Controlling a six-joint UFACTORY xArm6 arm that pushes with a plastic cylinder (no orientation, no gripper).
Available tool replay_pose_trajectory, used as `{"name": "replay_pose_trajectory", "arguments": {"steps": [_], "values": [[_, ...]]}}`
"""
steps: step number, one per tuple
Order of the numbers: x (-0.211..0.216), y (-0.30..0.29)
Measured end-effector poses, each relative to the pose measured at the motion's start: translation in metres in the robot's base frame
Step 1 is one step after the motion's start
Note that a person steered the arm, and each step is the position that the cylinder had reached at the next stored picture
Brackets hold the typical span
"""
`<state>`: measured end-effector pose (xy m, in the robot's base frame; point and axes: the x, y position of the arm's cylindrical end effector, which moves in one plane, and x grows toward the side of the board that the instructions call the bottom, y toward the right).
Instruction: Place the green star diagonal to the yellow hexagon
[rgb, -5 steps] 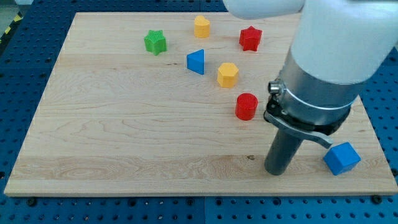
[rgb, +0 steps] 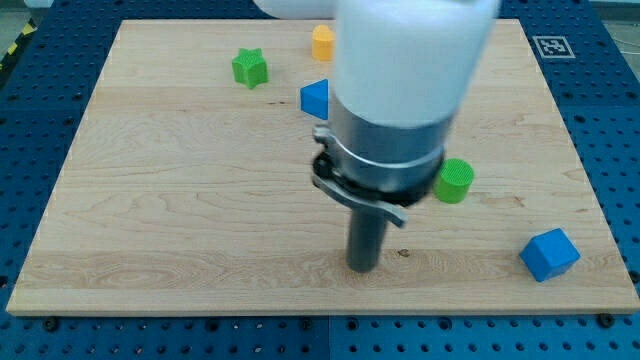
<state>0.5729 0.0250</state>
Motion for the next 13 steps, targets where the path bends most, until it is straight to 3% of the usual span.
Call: {"name": "replay_pose_trajectory", "arguments": {"steps": [4, 8, 11, 13], "values": [[-0.167, -0.083], [-0.218, -0.179], [-0.349, -0.183], [-0.355, -0.183]]}}
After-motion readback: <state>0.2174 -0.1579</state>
